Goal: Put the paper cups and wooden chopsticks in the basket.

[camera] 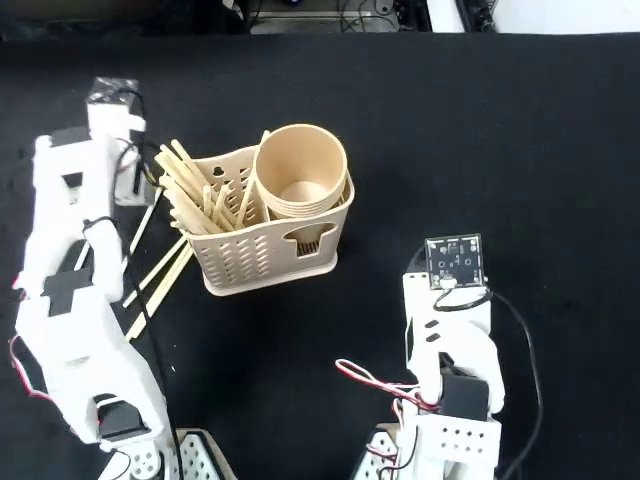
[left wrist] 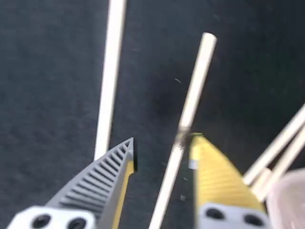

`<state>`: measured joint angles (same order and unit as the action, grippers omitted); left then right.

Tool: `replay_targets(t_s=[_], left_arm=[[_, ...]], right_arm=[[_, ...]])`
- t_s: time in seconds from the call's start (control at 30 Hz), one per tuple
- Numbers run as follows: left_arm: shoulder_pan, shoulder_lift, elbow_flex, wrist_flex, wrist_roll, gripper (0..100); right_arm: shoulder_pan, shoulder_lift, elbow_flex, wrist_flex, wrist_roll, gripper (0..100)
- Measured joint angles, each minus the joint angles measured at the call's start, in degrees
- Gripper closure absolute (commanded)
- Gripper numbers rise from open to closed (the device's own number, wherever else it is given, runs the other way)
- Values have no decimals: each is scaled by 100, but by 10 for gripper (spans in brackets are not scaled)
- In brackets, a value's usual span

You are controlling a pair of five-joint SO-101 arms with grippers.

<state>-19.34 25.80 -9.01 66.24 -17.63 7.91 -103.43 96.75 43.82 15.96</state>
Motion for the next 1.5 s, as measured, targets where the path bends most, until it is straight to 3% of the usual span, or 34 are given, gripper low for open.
replay_targets(t_s=[0.4,0.5,0.63,0.9,1.13,1.33,1.5], left_arm=[[-255,1987,-2356,176,44,756],[-352,2602,-3024,299,62,824],[-360,3218,-4105,967,70,970],[-404,4149,-6356,2629,70,971],[-422,4369,-7974,3376,123,971],[-659,4079,-8325,3446,1125,972],[-993,2813,-8079,3446,2567,972]], right_arm=[[0,0,0,0,0,977],[0,0,0,0,0,977],[0,0,0,0,0,977],[0,0,0,0,0,977],[0,0,0,0,0,977],[0,0,0,0,0,977],[0,0,0,0,0,977]])
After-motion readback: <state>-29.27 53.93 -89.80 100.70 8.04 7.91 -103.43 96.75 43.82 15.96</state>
